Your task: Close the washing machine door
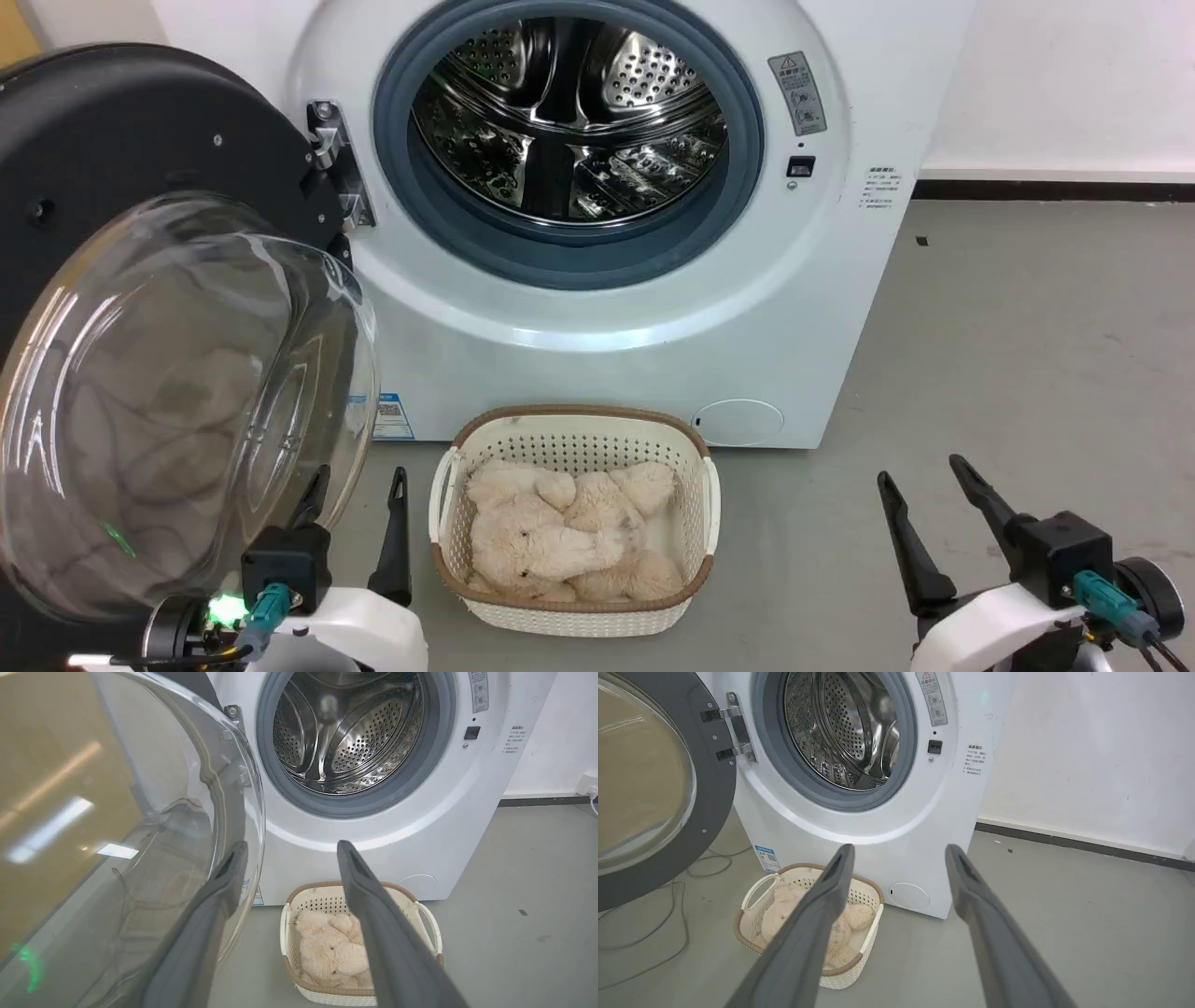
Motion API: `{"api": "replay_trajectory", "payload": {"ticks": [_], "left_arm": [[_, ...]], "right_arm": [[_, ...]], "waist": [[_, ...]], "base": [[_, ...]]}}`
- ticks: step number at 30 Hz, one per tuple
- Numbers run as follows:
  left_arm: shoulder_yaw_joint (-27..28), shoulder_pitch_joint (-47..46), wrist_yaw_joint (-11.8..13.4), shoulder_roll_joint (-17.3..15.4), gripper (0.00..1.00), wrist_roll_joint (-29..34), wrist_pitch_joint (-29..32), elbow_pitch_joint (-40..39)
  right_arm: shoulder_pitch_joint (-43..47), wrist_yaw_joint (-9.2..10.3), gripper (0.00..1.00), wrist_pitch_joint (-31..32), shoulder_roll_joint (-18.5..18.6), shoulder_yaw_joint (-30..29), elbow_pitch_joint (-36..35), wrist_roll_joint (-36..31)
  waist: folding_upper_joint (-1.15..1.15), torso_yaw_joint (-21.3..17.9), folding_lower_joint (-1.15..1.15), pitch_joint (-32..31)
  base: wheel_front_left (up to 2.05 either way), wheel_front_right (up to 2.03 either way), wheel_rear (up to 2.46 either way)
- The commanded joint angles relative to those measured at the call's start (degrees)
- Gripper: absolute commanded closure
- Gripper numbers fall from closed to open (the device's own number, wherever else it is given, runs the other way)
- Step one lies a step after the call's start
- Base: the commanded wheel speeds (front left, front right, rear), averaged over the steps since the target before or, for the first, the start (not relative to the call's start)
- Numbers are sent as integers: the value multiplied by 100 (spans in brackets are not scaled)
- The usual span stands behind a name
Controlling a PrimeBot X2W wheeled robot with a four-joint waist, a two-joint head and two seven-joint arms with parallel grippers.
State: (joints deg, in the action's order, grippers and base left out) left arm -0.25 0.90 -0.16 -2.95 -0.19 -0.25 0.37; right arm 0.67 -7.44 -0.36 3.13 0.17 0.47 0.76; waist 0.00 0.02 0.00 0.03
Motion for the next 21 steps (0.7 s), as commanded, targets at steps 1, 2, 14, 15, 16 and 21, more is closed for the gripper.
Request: {"api": "replay_trajectory", "payload": {"ticks": [1,2,14,15,16,21], "left_arm": [[-12,12,13,0,0,-51,-75,5],[-16,14,14,1,0,-58,-87,6],[-29,46,23,1,0,-115,-219,10],[-29,49,23,1,0,-119,-230,11],[-29,51,23,1,0,-124,-242,11],[-30,66,23,2,0,-167,-302,23]], "right_arm": [[8,0,0,-67,-2,4,12,55],[10,0,0,-79,-2,4,14,66],[26,-1,0,-211,-4,42,38,181],[27,-1,0,-222,-4,47,41,198],[27,-1,0,-234,-4,53,43,211],[37,-1,0,-294,-5,91,58,275]], "waist": [[0,8,0,0],[0,13,0,0],[0,137,0,-8],[0,154,0,-9],[0,173,0,-10],[0,284,0,-18]], "base": [[0,0,0],[0,0,0],[0,0,0],[0,0,0],[0,0,0],[0,0,0]]}}
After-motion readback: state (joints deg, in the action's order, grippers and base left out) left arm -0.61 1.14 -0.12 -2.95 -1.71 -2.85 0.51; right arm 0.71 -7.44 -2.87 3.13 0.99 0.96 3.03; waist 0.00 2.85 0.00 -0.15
